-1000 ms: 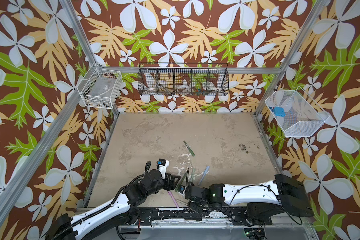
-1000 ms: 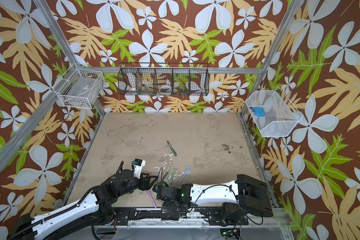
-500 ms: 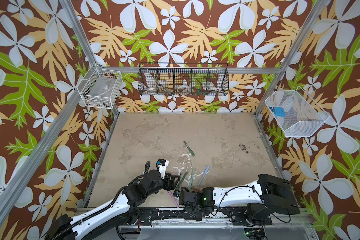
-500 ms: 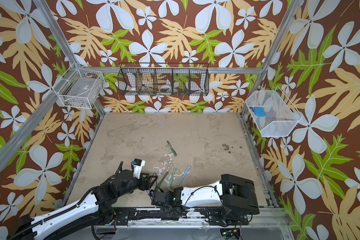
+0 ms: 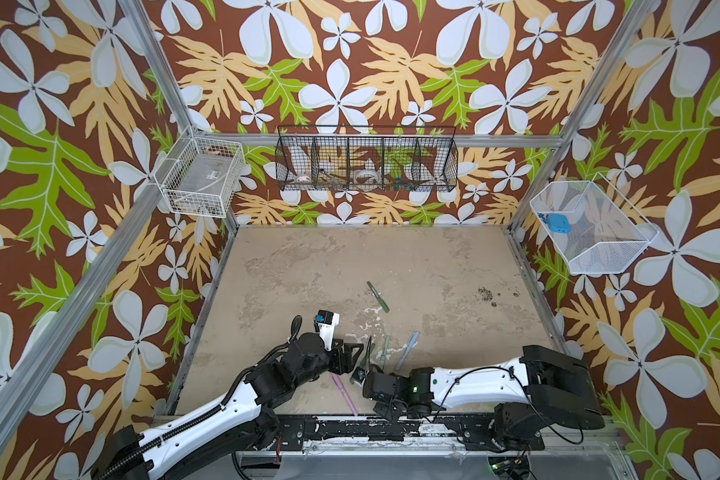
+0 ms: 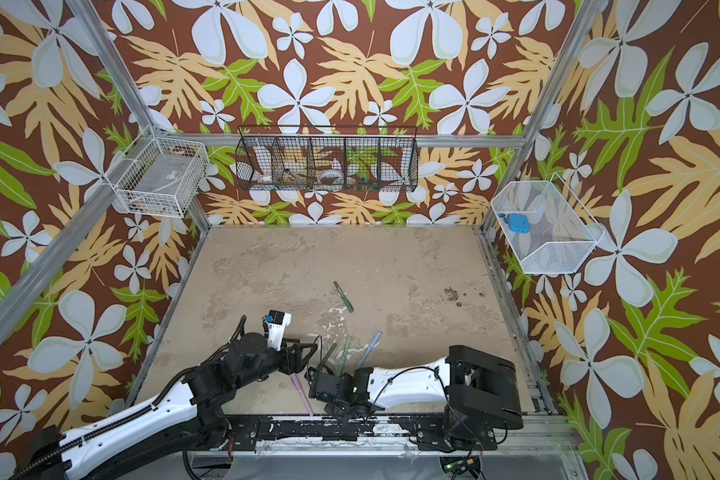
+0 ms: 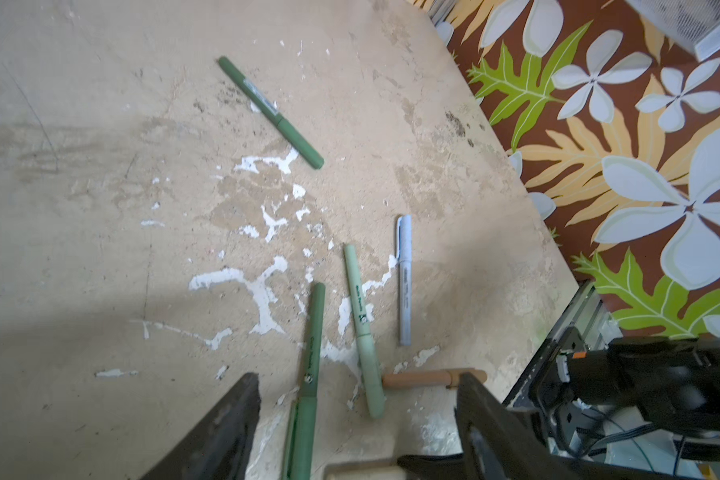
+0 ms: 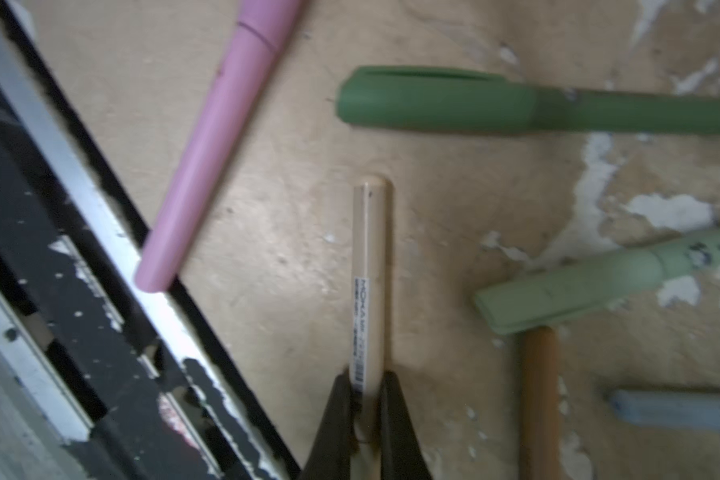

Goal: Open the pen caps
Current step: 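Lift the tan pen upright with right gripper toward left gripper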

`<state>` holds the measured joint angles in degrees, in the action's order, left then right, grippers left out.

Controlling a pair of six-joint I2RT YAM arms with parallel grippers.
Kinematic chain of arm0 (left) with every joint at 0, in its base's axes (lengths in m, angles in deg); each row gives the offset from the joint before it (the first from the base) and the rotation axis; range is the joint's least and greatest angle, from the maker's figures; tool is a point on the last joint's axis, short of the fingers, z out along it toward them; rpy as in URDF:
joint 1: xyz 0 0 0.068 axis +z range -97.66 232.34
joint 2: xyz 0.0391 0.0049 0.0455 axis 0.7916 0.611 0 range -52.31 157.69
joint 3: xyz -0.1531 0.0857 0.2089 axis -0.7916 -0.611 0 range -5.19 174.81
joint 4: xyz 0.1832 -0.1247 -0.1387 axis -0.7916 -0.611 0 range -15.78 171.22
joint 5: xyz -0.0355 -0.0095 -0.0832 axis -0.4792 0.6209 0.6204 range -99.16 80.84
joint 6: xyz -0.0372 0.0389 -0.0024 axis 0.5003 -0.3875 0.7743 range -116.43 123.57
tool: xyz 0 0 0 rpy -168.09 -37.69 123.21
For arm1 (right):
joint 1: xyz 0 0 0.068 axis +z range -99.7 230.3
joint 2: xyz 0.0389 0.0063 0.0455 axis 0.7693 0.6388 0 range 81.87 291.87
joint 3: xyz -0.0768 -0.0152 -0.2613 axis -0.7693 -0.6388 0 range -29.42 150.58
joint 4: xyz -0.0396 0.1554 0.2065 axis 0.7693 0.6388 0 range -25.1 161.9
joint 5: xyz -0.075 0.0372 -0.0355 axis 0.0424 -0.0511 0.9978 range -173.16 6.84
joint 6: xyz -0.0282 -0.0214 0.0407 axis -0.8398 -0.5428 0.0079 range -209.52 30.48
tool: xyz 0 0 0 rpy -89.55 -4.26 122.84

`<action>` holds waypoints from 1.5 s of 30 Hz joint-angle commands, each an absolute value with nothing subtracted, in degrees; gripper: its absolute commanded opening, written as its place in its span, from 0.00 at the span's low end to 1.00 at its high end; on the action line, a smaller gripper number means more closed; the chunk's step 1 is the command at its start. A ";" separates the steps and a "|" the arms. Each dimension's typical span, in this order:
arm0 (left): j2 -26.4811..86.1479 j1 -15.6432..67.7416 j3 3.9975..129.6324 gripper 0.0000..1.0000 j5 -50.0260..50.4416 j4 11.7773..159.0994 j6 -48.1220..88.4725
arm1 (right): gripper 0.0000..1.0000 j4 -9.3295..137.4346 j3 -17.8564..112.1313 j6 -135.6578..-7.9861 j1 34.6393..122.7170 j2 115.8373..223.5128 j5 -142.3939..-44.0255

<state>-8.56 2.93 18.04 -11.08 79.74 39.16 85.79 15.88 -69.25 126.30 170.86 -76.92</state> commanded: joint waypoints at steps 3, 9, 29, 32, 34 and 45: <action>-5.66 2.94 27.20 0.77 -12.24 77.86 35.62 | 0.06 86.87 17.45 -72.74 119.97 162.14 -73.44; -2.22 3.42 37.77 0.79 -13.80 75.04 33.66 | 0.07 79.10 21.09 -84.78 110.39 150.77 -66.72; -4.66 6.99 49.86 0.80 2.32 69.00 22.90 | 0.02 43.95 8.83 -182.52 108.87 134.35 -69.65; -2.58 7.01 48.44 0.76 3.68 68.96 22.66 | 0.03 43.67 8.72 -189.94 108.73 134.05 -71.43; -0.12 6.94 47.58 0.72 6.29 69.32 23.26 | 0.03 42.89 8.29 -195.49 108.59 134.38 -70.56; -2.59 6.86 41.65 0.68 9.92 81.28 24.41 | 0.03 46.98 7.85 -203.18 107.16 133.21 -71.53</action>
